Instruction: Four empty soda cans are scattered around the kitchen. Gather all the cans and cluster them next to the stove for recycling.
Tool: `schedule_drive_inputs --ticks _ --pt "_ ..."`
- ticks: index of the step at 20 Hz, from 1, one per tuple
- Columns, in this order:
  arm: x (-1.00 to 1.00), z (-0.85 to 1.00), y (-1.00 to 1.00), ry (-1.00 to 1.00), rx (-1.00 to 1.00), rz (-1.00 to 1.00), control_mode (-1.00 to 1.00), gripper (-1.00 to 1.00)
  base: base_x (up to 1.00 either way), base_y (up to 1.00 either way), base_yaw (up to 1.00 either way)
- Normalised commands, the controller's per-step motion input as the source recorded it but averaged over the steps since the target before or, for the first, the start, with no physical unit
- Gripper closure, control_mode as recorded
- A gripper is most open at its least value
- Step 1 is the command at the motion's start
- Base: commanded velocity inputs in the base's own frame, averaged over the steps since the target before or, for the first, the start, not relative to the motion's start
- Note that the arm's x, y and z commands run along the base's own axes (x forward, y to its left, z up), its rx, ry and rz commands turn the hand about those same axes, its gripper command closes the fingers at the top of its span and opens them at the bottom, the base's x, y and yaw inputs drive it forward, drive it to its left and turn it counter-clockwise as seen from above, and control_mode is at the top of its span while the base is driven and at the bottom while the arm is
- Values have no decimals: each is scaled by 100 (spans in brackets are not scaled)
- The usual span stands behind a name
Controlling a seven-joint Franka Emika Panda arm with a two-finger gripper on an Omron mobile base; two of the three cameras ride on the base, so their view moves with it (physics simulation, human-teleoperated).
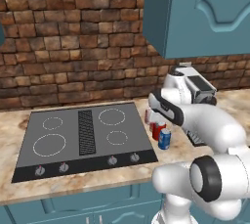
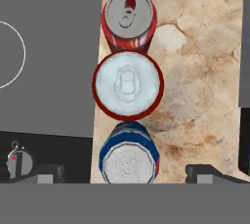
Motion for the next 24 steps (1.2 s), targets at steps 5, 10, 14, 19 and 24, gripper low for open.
schedule_drive_inputs --ticks 5,10,14,19,24 --pt "-11 46 0 -7 0 0 -100 -100 0 0 0" --pt "-41 26 -9 -8 0 0 -100 -100 0 0 0" --pt "-54 2 -8 -7 0 0 -100 -100 0 0 0" --pt "-62 5 -6 -5 0 0 -100 -100 0 0 0" --pt "-66 7 -4 -5 0 0 -100 -100 0 0 0"
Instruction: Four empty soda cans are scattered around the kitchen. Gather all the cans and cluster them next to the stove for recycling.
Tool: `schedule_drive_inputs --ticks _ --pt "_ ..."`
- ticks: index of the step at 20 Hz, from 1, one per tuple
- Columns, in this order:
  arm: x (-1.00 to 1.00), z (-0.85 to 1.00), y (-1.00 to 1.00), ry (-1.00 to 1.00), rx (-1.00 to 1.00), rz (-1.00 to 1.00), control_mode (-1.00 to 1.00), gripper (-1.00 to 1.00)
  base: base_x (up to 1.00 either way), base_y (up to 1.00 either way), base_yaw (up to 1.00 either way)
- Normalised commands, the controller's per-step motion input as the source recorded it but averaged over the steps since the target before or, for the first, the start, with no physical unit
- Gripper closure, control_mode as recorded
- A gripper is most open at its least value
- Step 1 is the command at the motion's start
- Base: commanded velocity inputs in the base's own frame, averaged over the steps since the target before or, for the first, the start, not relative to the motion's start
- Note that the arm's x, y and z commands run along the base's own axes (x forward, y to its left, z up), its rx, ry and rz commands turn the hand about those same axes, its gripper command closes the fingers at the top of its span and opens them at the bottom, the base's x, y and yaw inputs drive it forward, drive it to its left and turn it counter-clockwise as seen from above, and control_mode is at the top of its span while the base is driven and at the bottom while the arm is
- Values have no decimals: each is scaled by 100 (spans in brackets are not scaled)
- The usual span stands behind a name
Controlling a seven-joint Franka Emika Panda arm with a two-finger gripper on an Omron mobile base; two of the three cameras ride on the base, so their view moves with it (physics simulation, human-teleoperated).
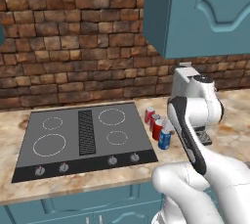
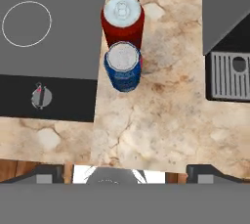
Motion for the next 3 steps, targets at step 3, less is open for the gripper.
schedule_drive_inputs --ticks 3 --pt "-66 1 0 -5 0 0 -100 -100 0 0 0"
